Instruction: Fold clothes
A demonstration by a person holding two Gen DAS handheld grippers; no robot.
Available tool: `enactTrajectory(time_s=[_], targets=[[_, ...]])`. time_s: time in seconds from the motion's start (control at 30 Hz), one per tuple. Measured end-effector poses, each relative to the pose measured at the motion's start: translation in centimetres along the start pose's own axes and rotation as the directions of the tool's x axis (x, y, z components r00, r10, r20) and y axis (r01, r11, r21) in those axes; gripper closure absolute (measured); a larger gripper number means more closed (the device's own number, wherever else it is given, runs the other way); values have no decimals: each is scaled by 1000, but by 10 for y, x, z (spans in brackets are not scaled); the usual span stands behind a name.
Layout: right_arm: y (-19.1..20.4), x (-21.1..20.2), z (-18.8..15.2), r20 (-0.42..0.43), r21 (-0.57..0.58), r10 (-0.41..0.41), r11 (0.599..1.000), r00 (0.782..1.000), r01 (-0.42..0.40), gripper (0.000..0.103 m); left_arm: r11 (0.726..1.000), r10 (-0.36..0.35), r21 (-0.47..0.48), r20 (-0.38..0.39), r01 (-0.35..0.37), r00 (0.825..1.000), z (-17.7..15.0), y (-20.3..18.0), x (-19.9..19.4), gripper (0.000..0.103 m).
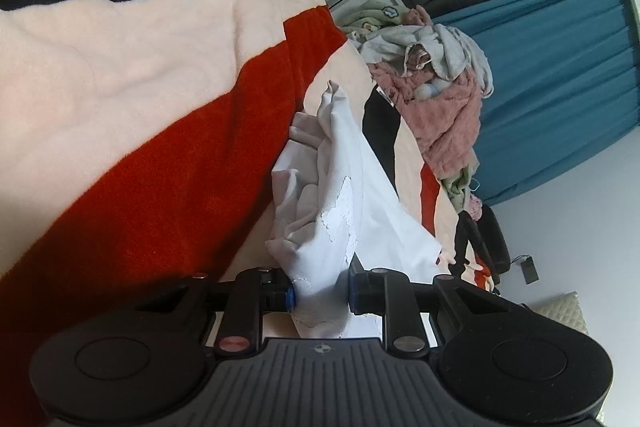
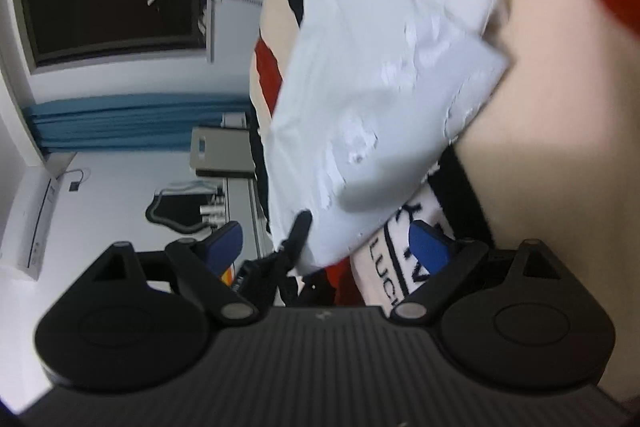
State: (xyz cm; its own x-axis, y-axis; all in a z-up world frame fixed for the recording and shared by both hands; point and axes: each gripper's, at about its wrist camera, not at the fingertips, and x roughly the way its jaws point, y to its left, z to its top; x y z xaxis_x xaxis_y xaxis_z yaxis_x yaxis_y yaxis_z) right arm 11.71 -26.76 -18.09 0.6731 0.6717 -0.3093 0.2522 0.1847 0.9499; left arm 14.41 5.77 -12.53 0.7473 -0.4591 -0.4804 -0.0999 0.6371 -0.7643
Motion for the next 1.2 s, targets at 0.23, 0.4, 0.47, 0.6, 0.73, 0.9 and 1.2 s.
enactTrajectory(time_s=[0.23,0.4,0.47,0.6,0.73,0.9,1.2], targets=[[-17,-5,15,209,40,-28,999,978,20,35,999,-37,-38,8,37,999,-1,6,-4,81],[-22,-16,13,305,37,-63,998,950,54,57,997,-54,-55,13,54,998,0,8,-5,82],[-23,-17,12,331,30,-67,998,941,60,68,997,-56,-59,13,57,998,-1,9,-6,82],[-20,-18,7,345,-21,-98,994,934,112,80,996,-63,-59,13,64,998,-1,9,-9,83],[-12,-33,0,384,-84,-76,990,920,117,83,985,-128,-114,19,130,992,-2,9,-22,83],[10,-63,-16,461,-170,-28,978,887,119,85,964,-235,-131,-5,233,972,-1,-11,-44,83],[55,-144,-7,582,-205,30,973,813,111,85,947,-309,-152,-184,284,933,-5,-91,-54,83]])
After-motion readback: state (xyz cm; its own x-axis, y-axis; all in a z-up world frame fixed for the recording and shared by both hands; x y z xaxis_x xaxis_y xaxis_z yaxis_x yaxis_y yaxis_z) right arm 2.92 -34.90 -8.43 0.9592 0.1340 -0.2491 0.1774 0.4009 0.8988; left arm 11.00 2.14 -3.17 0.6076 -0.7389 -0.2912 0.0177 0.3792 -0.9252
